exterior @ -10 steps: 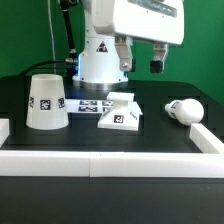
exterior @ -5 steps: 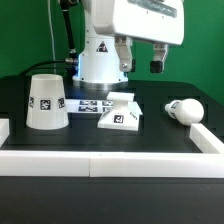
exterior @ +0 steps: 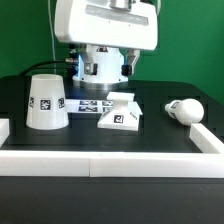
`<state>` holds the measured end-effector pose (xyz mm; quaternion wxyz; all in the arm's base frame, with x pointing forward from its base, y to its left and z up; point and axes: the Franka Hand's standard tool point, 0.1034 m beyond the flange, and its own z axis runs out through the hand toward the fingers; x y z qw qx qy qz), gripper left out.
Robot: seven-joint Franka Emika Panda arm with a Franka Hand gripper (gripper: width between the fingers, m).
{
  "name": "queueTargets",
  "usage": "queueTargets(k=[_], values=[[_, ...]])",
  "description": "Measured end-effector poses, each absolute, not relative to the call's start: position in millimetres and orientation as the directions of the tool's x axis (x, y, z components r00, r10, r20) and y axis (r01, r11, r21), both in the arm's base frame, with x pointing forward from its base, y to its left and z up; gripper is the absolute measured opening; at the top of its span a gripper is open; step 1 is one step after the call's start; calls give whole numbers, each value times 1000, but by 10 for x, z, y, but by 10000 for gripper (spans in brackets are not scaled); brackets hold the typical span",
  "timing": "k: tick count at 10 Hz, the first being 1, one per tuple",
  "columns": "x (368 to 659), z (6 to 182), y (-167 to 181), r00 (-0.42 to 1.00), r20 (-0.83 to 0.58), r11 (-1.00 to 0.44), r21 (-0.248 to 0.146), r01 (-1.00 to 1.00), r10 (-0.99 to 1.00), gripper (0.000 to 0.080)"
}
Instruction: Assemble lamp
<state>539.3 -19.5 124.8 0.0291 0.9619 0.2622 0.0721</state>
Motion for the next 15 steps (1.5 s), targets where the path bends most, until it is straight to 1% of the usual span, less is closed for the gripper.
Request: queueTargets(k=[2,3,4,5,7,9,11,13,14,15], values=[[5395,1238,-187,885,130,-895,82,439,446,699],[5395,1237,-174,922,139,-932,64,356,362,699],[5394,1234,-168,935,141,-946,57,319,324,699],[5376,1230,-144,966,146,-977,34,211,214,699],[5179,1204,-56,991,130,-1000,-9,-27,-28,699],[4959,1142,18,972,110,-978,-45,-202,-206,699],[4982,1146,25,965,108,-971,-57,-233,-238,699],[4979,1142,26,967,108,-973,-56,-225,-230,699],[4956,1136,16,964,119,-971,-63,-230,-237,699],[4809,1082,36,962,136,-971,-64,-229,-235,699]])
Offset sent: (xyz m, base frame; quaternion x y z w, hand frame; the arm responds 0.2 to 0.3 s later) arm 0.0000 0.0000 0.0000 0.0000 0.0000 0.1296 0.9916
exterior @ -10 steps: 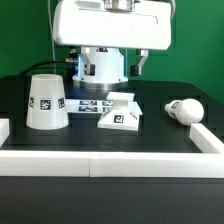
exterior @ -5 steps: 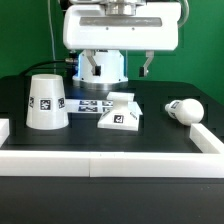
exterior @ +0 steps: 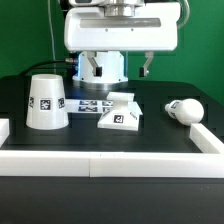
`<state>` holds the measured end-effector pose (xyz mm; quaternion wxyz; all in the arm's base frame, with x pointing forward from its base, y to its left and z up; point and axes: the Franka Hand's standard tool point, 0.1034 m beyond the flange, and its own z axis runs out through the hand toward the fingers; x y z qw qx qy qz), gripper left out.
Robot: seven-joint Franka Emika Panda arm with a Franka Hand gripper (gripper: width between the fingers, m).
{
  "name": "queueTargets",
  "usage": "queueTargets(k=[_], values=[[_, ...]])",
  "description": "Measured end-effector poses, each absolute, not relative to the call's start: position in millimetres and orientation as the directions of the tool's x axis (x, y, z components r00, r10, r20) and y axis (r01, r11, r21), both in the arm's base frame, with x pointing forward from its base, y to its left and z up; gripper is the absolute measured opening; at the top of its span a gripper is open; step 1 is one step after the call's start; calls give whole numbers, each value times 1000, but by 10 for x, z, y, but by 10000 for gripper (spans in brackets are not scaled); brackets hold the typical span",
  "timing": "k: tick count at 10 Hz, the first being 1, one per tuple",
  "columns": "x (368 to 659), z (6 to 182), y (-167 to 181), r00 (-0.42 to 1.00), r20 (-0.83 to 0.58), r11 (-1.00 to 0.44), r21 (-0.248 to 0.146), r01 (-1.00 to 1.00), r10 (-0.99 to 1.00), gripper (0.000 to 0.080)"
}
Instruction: Assemble lamp
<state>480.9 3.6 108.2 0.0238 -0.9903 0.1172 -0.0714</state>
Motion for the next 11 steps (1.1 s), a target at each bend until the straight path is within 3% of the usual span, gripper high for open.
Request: queueTargets(k=[4,11], values=[[4371,827,53,960,132,-969,-61,-241,-247,699],[4269,552,132,972,121,-979,-51,-199,-204,699]])
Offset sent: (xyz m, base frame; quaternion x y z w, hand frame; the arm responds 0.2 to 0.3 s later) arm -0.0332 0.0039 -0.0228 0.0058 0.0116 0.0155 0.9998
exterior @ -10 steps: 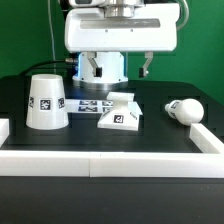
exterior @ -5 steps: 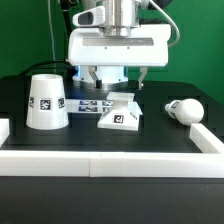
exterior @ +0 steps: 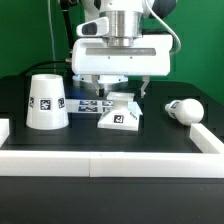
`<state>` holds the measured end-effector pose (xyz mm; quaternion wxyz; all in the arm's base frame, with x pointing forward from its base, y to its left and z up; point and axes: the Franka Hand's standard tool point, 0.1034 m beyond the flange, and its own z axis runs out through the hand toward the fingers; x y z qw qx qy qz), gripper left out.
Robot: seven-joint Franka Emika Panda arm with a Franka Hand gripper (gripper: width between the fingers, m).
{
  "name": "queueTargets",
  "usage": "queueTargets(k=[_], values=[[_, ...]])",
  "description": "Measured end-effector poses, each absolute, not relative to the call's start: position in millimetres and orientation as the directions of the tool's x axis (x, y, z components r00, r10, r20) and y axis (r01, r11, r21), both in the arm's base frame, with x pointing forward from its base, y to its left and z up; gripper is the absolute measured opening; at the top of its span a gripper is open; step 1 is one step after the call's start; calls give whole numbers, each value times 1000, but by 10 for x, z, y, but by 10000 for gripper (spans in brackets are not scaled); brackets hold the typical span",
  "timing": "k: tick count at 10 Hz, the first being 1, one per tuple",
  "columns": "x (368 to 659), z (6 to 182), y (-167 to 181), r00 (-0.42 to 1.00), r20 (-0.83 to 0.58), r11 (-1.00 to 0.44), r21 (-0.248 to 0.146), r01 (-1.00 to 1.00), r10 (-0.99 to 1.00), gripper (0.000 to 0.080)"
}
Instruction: Assemble lamp
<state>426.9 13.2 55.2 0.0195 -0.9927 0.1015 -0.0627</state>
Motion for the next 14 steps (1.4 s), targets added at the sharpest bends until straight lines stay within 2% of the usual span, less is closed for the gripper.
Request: queueTargets(k=[3,4,11,14], values=[[4242,512,147,973,112,-979,-50,-195,-200,679],[4252,514,154,974,117,-980,-50,-192,-197,530],[4258,510,154,978,118,-984,-47,-169,-173,534],[4627,508,271,973,212,-995,-51,-82,-92,535]])
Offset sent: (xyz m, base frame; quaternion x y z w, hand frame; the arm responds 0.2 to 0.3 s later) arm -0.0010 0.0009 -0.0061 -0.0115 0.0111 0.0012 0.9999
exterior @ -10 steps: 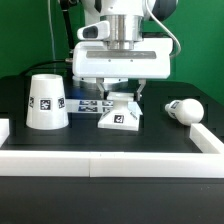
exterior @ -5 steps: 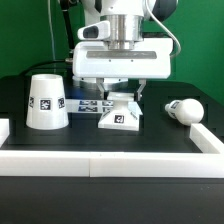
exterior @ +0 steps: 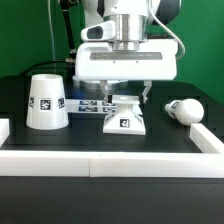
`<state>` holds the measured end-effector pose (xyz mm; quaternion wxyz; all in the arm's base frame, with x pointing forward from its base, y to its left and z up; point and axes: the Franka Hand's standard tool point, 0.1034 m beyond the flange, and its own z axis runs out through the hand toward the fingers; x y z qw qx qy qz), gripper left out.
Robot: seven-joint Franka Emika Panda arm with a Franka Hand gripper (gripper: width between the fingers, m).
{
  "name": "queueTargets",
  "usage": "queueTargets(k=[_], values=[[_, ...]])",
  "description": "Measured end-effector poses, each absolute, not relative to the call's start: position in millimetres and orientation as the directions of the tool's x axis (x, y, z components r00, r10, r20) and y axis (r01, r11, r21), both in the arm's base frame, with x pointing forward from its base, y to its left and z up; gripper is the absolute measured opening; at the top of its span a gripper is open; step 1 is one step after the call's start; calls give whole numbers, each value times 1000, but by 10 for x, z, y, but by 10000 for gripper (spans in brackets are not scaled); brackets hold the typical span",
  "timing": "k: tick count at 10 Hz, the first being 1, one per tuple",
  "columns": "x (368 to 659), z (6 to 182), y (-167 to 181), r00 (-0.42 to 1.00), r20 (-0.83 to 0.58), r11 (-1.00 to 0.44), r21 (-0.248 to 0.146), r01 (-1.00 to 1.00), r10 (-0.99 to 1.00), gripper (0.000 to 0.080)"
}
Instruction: Assemble lamp
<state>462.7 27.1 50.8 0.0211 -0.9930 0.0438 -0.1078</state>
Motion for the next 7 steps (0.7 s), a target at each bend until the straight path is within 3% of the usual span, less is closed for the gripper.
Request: queueTargets(k=[7], values=[[5606,511,721,919,393,-996,-56,65,37,535]])
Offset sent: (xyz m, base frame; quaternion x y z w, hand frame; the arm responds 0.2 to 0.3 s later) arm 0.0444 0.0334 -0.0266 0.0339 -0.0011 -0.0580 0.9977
